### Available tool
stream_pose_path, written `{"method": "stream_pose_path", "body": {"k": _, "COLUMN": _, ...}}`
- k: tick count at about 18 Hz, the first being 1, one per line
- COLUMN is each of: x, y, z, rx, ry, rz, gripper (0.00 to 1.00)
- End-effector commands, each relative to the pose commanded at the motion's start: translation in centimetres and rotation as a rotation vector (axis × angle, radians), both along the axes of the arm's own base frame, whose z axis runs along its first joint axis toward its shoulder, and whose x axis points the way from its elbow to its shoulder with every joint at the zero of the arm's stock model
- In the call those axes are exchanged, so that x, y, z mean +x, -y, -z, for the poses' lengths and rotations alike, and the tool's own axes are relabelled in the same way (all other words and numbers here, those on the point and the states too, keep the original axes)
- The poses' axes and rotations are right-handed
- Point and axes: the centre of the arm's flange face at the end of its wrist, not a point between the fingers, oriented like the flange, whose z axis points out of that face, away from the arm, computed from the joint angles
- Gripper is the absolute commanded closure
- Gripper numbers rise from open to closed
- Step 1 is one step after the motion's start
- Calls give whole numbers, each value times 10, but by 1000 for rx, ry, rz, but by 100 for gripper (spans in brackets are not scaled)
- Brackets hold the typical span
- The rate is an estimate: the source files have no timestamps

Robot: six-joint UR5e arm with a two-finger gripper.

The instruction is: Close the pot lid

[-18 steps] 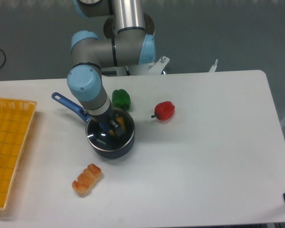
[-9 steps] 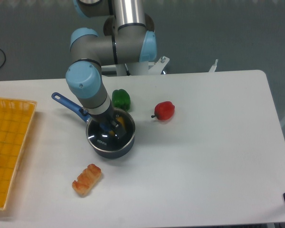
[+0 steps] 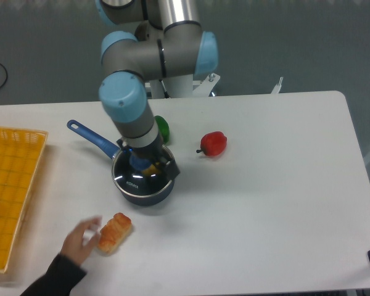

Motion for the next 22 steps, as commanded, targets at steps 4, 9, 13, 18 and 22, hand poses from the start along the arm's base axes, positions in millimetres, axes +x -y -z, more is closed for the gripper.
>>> {"method": "stream_pose_path", "body": {"k": 4, "x": -57, "y": 40, "z": -7, "rx": -18, "ry": 4, "rz": 114, "gripper": 0}}
{"method": "stream_pose_path", "body": {"k": 9, "x": -113, "y": 92, "z": -21, "rx": 22, "ry": 16, "rz": 124, "gripper": 0}}
{"method": "stream_pose_path", "body": {"k": 13, "x": -155, "y": 138, "z": -21, "rx": 9, "ry": 19, "rz": 177, "gripper": 0}}
{"method": "stream_pose_path", "body": {"k": 18, "x": -196, "y": 201, "z": -27, "rx": 9, "ry": 29, "rz": 238, "gripper": 0}}
{"method": "stream_pose_path", "body": {"k": 22, "x": -202, "y": 226, "z": -33, "rx": 3, "ry": 55, "rz": 216, "gripper": 0}}
